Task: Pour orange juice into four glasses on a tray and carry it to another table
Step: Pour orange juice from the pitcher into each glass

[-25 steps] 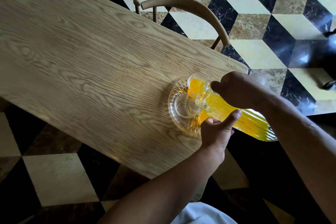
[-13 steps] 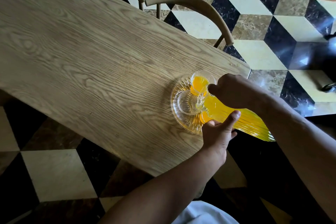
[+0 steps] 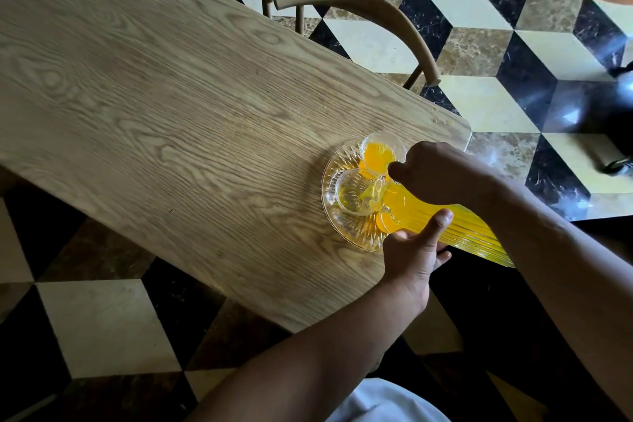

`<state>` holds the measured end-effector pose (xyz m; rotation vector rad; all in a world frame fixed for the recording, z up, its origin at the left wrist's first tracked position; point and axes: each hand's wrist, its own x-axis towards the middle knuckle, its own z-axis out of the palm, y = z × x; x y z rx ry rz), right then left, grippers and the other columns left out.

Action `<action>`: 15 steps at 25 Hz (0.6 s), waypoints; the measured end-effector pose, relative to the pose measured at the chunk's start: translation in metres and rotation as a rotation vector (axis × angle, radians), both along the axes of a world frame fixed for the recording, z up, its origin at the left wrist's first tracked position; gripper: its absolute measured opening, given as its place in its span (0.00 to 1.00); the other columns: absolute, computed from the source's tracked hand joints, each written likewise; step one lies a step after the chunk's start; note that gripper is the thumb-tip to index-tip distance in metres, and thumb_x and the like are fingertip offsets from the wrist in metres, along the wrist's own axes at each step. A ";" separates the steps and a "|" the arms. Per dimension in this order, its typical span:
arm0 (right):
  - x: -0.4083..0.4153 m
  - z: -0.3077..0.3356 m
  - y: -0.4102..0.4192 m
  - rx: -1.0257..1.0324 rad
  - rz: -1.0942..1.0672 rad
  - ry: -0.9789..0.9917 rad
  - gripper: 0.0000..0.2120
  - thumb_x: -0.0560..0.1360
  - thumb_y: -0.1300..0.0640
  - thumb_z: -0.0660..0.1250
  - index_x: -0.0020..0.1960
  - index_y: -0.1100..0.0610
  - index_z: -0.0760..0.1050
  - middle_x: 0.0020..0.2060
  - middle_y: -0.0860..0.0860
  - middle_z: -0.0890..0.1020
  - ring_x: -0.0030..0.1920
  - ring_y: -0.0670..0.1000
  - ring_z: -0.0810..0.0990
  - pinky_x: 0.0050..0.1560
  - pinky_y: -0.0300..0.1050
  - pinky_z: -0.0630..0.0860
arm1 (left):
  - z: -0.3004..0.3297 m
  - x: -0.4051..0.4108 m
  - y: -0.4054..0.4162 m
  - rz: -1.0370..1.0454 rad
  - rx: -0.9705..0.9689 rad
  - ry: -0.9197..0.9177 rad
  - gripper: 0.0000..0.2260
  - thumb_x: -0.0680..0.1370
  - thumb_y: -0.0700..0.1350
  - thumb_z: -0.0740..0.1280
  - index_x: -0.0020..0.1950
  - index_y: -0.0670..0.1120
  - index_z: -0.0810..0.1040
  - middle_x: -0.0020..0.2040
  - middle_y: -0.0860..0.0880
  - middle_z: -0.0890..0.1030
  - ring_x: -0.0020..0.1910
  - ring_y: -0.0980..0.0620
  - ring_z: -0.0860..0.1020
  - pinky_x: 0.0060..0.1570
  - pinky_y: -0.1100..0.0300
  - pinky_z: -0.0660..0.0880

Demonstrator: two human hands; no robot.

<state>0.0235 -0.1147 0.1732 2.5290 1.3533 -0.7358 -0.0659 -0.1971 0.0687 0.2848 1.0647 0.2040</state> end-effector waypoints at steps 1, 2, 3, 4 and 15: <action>0.000 0.000 0.001 -0.007 0.007 0.004 0.26 0.82 0.44 0.59 0.32 0.59 0.69 0.26 0.53 0.71 0.26 0.51 0.68 0.27 0.42 0.61 | 0.001 0.000 0.000 0.005 -0.003 0.001 0.18 0.70 0.50 0.83 0.41 0.44 0.76 0.32 0.52 0.82 0.36 0.50 0.80 0.57 0.43 0.83; -0.001 0.001 0.001 -0.014 0.013 0.006 0.25 0.82 0.44 0.59 0.32 0.58 0.69 0.27 0.53 0.71 0.26 0.51 0.68 0.27 0.42 0.62 | 0.001 0.000 0.000 0.008 -0.006 0.002 0.18 0.70 0.50 0.83 0.40 0.44 0.76 0.30 0.53 0.81 0.35 0.50 0.80 0.57 0.43 0.83; -0.001 0.002 0.002 -0.021 0.018 0.004 0.25 0.82 0.43 0.59 0.33 0.58 0.69 0.27 0.54 0.72 0.27 0.51 0.68 0.27 0.42 0.62 | 0.001 0.000 0.000 0.011 -0.008 0.003 0.19 0.70 0.50 0.83 0.40 0.44 0.76 0.30 0.52 0.81 0.35 0.51 0.80 0.57 0.44 0.83; -0.001 0.002 0.003 -0.028 0.020 0.003 0.25 0.82 0.43 0.58 0.33 0.58 0.69 0.28 0.54 0.72 0.27 0.51 0.69 0.27 0.42 0.62 | 0.000 0.000 -0.001 0.015 -0.010 0.003 0.19 0.70 0.50 0.83 0.40 0.44 0.75 0.31 0.52 0.80 0.35 0.51 0.80 0.57 0.44 0.83; -0.005 0.000 0.010 -0.086 0.041 0.015 0.25 0.82 0.43 0.59 0.33 0.57 0.68 0.29 0.53 0.72 0.28 0.51 0.70 0.28 0.42 0.63 | -0.003 0.000 -0.005 0.051 -0.026 -0.034 0.19 0.69 0.52 0.83 0.40 0.43 0.76 0.26 0.55 0.81 0.28 0.57 0.81 0.56 0.45 0.84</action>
